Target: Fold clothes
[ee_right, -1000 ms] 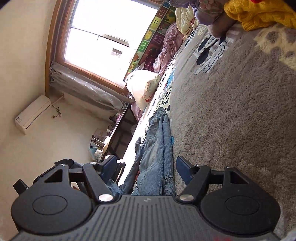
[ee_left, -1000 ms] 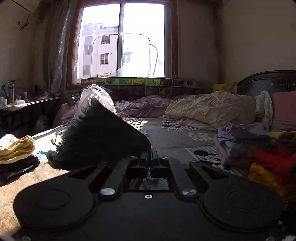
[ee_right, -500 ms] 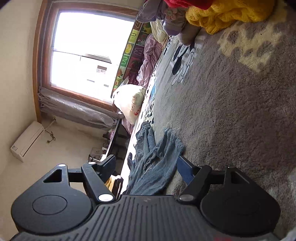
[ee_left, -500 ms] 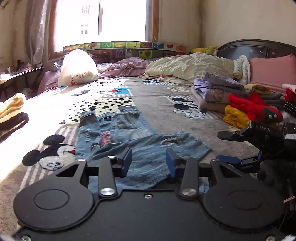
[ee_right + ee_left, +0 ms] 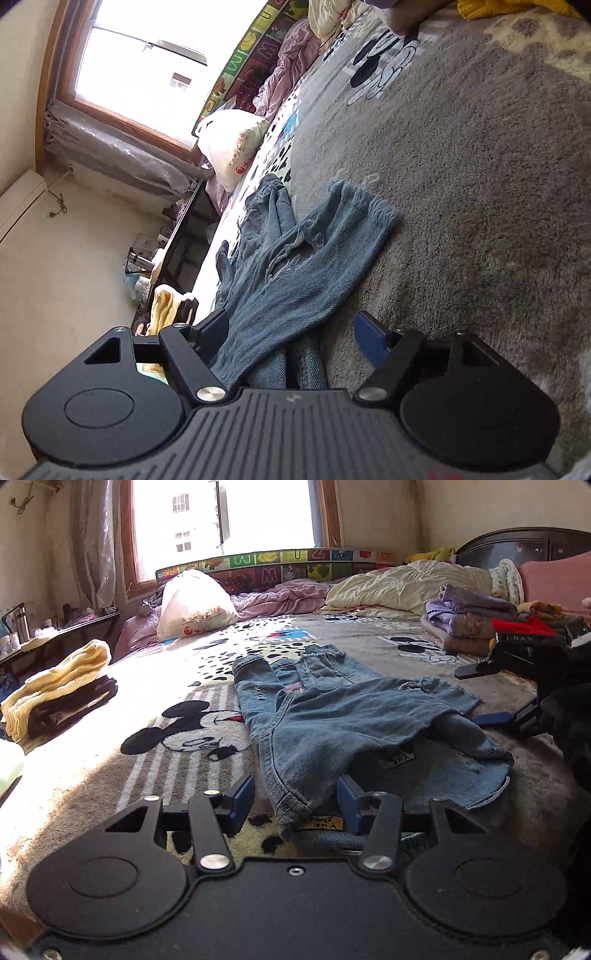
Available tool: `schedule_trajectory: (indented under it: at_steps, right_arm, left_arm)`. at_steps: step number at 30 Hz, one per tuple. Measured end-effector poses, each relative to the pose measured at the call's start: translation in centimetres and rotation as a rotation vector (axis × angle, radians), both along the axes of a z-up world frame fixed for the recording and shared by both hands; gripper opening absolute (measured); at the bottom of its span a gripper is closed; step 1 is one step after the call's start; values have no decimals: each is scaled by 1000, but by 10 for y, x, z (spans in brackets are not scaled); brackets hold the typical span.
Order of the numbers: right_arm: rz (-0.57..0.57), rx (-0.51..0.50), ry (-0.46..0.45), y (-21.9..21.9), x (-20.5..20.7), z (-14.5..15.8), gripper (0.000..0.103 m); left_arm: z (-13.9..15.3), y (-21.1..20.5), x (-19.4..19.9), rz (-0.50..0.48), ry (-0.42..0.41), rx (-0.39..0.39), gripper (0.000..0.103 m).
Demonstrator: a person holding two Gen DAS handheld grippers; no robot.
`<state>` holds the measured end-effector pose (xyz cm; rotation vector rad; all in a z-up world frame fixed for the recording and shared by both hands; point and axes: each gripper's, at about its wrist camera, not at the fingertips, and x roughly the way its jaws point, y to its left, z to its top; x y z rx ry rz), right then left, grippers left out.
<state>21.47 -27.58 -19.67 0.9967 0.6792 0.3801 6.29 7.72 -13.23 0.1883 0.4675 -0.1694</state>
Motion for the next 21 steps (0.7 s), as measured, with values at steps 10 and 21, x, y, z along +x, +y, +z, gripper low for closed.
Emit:
schedule_trajectory:
  at_steps: [10,21]
  right_arm:
    - [-143,47,51,9,8,-7,67]
    - [-108,64,-73,17,33,10,5]
  left_arm:
    - [-10,-11,10,-16,-8,130,53]
    - [-20,-23,5,-62,-35,200,53]
